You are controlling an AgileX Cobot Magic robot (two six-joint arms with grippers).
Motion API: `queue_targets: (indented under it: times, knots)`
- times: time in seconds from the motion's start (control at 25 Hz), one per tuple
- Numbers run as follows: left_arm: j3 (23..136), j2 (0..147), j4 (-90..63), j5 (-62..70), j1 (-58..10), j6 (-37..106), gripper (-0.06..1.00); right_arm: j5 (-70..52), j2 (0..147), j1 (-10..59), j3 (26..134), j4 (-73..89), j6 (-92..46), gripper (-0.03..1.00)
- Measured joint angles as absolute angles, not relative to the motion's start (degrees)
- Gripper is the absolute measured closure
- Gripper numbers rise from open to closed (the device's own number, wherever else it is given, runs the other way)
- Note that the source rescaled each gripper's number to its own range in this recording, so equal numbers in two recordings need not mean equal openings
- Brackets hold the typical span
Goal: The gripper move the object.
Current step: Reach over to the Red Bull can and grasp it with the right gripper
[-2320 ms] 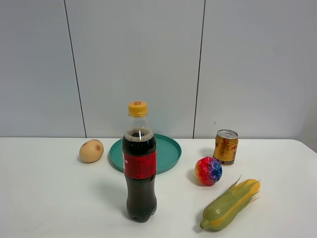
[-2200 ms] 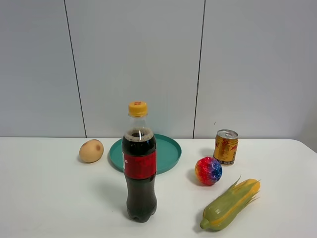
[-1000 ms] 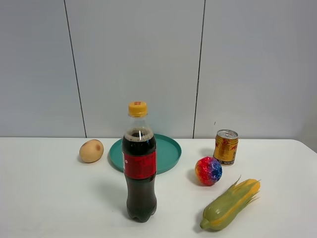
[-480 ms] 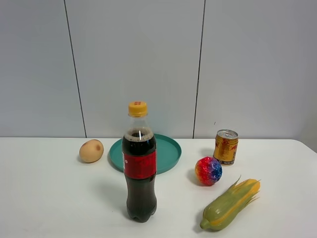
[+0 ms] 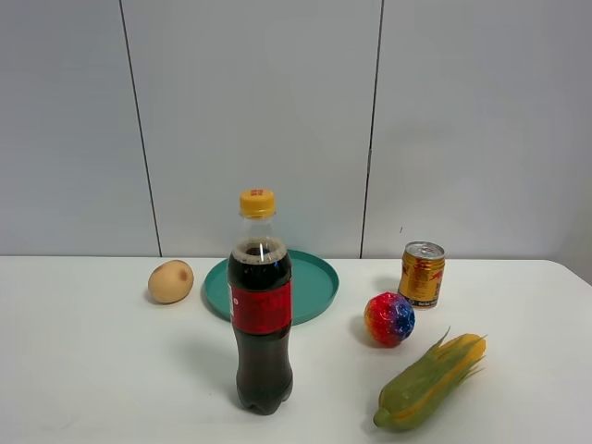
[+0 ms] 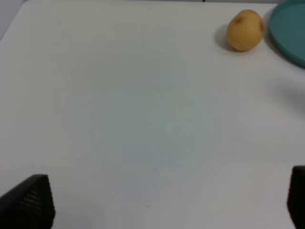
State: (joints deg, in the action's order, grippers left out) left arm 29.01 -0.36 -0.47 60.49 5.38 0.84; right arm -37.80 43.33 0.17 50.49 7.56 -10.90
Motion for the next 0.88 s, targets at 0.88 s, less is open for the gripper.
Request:
queue_targets:
  times: [0.88]
  knots:
    - [29.0,-0.4,-0.5,60.5,5.4,0.8,-0.06,-48.9,108.8,11.1,91.8,-5.4,6.9,-0.03]
